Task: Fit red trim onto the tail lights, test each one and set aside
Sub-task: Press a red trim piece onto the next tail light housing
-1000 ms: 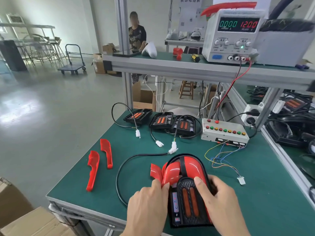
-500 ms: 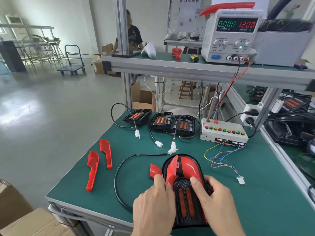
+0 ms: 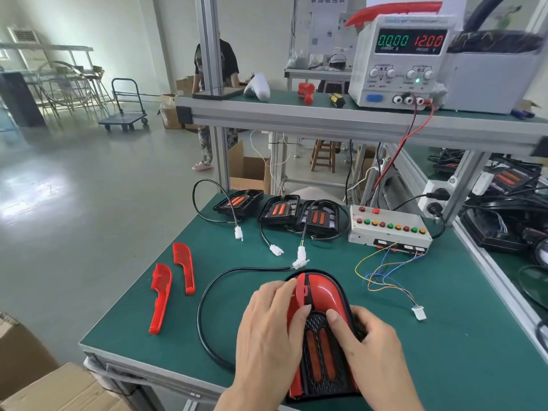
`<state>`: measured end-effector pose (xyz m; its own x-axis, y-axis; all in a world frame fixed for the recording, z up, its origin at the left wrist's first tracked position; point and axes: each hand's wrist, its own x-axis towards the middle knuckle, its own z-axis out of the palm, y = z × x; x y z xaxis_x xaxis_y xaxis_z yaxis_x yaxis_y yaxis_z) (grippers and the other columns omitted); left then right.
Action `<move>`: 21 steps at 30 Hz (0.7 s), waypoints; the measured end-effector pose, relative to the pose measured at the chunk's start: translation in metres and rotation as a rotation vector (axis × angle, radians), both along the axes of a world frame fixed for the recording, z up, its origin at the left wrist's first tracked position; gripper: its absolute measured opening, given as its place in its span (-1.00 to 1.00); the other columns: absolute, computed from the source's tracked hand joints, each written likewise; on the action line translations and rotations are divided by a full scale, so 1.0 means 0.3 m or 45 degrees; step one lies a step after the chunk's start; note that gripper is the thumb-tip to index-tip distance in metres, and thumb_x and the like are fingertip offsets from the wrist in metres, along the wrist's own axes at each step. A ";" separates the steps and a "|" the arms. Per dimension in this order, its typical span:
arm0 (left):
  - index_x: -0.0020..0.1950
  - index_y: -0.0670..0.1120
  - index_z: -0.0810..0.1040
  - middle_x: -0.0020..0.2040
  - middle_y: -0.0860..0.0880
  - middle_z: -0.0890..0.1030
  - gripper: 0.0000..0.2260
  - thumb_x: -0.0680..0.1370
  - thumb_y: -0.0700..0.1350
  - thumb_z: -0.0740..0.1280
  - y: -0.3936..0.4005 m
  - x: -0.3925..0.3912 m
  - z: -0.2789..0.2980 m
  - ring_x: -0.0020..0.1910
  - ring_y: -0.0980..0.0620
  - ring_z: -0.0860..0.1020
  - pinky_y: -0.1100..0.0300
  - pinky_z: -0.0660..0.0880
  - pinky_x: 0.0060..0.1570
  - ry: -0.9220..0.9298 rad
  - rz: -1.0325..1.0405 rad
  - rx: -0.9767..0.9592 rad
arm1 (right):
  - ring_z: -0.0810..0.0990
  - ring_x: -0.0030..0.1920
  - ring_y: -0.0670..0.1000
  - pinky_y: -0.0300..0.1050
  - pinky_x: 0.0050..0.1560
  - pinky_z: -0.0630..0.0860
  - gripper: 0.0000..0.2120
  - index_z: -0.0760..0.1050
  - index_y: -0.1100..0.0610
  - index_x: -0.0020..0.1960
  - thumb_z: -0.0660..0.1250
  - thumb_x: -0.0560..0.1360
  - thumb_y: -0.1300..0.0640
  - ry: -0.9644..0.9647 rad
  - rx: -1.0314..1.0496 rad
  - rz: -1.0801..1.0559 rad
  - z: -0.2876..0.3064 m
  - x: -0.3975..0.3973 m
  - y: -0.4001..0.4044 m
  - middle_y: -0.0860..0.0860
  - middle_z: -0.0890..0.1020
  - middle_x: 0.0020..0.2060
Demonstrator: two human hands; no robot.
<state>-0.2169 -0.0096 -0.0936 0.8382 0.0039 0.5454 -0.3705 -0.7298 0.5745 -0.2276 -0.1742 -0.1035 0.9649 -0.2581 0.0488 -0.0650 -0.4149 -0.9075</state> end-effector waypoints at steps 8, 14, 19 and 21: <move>0.31 0.14 0.59 0.05 0.26 0.59 -0.65 0.54 -0.05 0.49 0.012 -0.013 0.019 -0.08 0.25 0.58 0.25 0.54 -0.12 -0.066 0.119 -0.207 | 0.64 -0.20 -0.29 -0.30 -0.18 0.45 -0.86 0.65 -0.12 -0.09 0.44 0.48 -0.17 -0.011 -0.009 -0.014 -0.006 -0.001 -0.007 -0.30 0.70 -0.26; 0.25 0.10 0.65 -0.05 0.21 0.61 -0.57 0.41 -0.07 0.61 0.028 -0.021 0.044 -0.15 0.16 0.60 0.18 0.59 -0.18 0.010 0.104 -0.050 | 0.63 -0.20 -0.30 -0.44 -0.26 0.41 -0.87 0.64 -0.14 -0.10 0.45 0.47 -0.17 -0.010 -0.039 0.002 -0.002 -0.003 0.005 -0.31 0.69 -0.27; 0.15 0.00 0.71 -0.09 0.13 0.68 -0.59 0.33 -0.08 0.67 0.022 -0.027 0.032 -0.18 0.03 0.65 0.14 0.62 -0.21 -0.050 0.135 0.159 | 0.64 -0.24 -0.27 -0.46 -0.24 0.44 -0.88 0.64 -0.14 -0.11 0.46 0.47 -0.16 -0.005 -0.037 0.003 -0.001 -0.004 0.009 -0.28 0.69 -0.28; 0.11 -0.01 0.72 -0.12 0.11 0.68 -0.61 0.31 -0.08 0.67 0.025 -0.021 0.031 -0.22 0.00 0.64 0.11 0.62 -0.24 -0.077 0.149 0.203 | 0.64 -0.24 -0.26 -0.40 -0.26 0.45 -0.86 0.64 -0.14 -0.11 0.45 0.46 -0.18 -0.002 -0.033 -0.004 0.001 -0.003 0.010 -0.28 0.69 -0.29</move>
<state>-0.2230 -0.0020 -0.0844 0.8028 0.0087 0.5962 -0.3082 -0.8499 0.4274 -0.2284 -0.1713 -0.1032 0.9640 -0.2596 0.0572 -0.0648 -0.4381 -0.8966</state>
